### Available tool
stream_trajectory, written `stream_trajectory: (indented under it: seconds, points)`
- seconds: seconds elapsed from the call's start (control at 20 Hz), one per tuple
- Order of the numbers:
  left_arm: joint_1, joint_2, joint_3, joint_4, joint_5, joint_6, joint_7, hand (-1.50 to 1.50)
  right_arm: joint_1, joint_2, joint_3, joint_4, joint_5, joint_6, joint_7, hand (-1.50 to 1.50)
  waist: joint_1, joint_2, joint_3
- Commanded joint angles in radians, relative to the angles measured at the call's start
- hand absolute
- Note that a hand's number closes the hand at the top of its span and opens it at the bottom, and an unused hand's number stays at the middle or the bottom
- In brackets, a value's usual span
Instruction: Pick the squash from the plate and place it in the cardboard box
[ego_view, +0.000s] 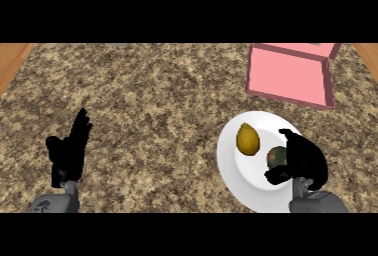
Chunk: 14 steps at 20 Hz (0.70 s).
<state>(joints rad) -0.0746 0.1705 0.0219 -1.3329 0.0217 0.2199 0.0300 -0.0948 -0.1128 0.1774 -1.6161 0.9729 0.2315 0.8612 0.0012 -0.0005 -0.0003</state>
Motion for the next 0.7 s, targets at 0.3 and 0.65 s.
stream_trajectory:
  seconds: [0.3,0.65]
  points:
    - [-0.035,-0.015,0.021,0.026,-0.014,-0.014,0.009,0.00,-0.022,-0.052,-0.006,0.067,0.090,-0.115,-0.165,1.50,-0.001,0.000,0.000]
    - [-0.050,-0.003,0.030,0.067,-0.005,-0.028,-0.026,0.00,0.003,-0.054,0.392,-0.031,0.115,-0.030,-0.464,1.50,0.012,-0.001,0.000]
